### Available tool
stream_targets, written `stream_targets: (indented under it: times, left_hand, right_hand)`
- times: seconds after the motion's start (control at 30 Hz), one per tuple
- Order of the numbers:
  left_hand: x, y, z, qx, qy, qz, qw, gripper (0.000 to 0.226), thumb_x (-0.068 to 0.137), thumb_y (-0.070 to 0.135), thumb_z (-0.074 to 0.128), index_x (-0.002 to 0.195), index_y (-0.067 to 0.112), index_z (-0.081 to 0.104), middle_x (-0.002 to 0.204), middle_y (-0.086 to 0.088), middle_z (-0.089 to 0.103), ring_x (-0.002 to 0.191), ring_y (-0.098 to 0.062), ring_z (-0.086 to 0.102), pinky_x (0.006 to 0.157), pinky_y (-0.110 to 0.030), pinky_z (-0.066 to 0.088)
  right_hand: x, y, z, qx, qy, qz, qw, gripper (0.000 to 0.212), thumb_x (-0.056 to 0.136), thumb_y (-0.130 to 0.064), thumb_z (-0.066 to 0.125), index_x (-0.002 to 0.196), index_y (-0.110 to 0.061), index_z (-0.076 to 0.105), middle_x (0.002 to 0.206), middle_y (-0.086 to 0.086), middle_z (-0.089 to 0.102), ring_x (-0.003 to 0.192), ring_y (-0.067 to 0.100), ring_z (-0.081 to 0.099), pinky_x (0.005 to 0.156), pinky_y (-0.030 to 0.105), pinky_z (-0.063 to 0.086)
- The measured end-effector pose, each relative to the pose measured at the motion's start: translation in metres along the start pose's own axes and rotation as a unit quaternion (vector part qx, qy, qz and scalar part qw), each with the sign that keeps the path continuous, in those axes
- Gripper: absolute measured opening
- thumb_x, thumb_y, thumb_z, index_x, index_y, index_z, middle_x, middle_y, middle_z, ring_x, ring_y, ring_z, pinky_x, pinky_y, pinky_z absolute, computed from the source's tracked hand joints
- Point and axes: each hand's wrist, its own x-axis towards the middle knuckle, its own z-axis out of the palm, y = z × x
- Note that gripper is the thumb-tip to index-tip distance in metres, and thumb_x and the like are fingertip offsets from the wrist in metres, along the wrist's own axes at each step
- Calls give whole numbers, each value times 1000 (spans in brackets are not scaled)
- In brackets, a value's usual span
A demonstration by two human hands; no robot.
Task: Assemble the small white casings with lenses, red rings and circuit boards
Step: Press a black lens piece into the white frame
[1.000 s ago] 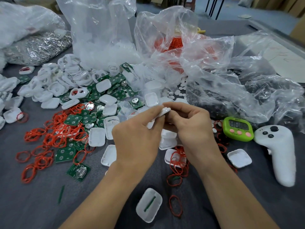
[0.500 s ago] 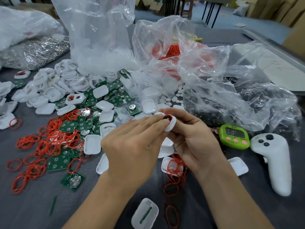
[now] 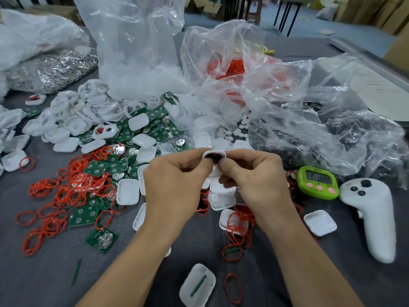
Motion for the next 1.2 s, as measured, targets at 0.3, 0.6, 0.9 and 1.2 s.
stream_targets:
  times: [0.3,0.6,0.9,1.2]
  left_hand:
    - [-1,3,1,54,-34,27,998,48,84,24,77,72,70,67,65,28,71,68,3,72,63,-25,57]
    - [-1,-4,4,54,-22,12,998,32,84,21,82,67,47,75,64,27,71,64,9,68,58,-6,47]
    - [-2,-4,6,58,1,0,998,36,80,17,82,61,45,70,58,26,68,56,8,66,53,-5,45]
    - [-2,-1,5,127,10,57,990,25,84,24,80,65,40,75,64,32,67,60,6,65,57,-10,47]
  right_hand:
    - [-1,5,4,-70,47,31,996,7,80,-23,81,74,-21,81,56,-6,70,48,3,59,53,22,45]
    - [1,6,5,-45,45,73,995,10,59,-32,76,66,-26,79,59,1,72,48,13,60,55,28,48]
    - [0,8,7,-91,29,31,995,15,80,-29,75,68,-20,78,50,-7,64,46,5,55,52,24,42]
    - [-3,7,8,-134,74,-16,988,12,83,-22,80,71,-20,80,59,-10,72,55,2,66,55,16,48]
